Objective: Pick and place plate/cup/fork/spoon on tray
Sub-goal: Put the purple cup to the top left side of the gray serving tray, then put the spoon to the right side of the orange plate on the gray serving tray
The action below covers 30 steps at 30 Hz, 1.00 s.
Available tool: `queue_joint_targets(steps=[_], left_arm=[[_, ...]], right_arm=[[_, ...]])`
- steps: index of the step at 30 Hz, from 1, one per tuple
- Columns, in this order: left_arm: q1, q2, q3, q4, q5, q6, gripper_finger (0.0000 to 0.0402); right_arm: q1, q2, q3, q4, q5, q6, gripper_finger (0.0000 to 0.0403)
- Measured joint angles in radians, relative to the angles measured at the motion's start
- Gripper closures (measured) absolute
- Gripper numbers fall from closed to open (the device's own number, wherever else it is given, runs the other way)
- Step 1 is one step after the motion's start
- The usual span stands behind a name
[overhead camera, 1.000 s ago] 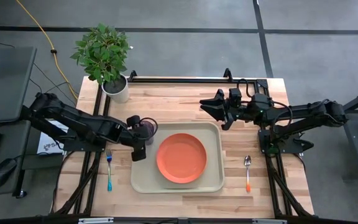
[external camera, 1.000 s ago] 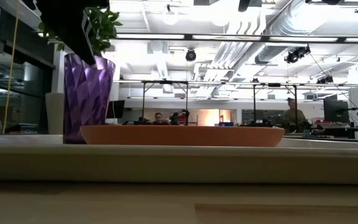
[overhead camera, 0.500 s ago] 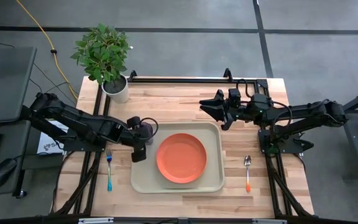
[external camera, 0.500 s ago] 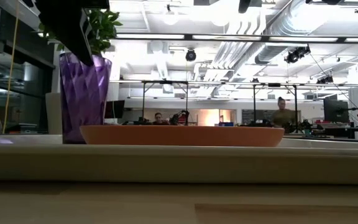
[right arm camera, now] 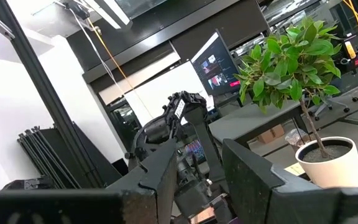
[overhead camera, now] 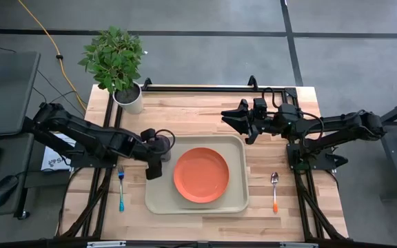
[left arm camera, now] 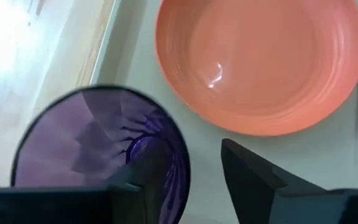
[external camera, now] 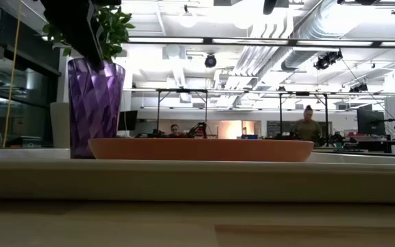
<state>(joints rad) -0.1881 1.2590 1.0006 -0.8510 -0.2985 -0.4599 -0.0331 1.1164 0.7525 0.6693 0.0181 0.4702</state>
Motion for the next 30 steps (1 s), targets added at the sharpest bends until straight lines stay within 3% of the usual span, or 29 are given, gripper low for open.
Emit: queue_joint_targets(steps=[6,12,18,24,30], left_arm=[[0.028,0.0,0.086,-0.057,0.003,0.055,0.0236],[0.052,0.0,0.258,-0.148,0.015,0.151,0.0232],[0.059,-0.041,0.42,-0.048,0.107,0.216,0.0232],[0.053,-0.191,0.355,0.276,0.118,0.247,0.0232],[0.055,-0.395,0.084,0.616,0.104,0.209,0.0232]], right_arm=[[0.0,0.0,0.0,0.0,0.0,0.0,0.0281],[0.0,0.0,0.0,0.0,0.0,0.001,0.0281],[0.0,0.0,0.0,0.0,-0.003,0.027,0.0281],[0.0,0.0,0.0,-0.002,-0.023,0.014,0.0281],[0.0,0.0,0.0,0.002,-0.026,-0.037,0.0281]])
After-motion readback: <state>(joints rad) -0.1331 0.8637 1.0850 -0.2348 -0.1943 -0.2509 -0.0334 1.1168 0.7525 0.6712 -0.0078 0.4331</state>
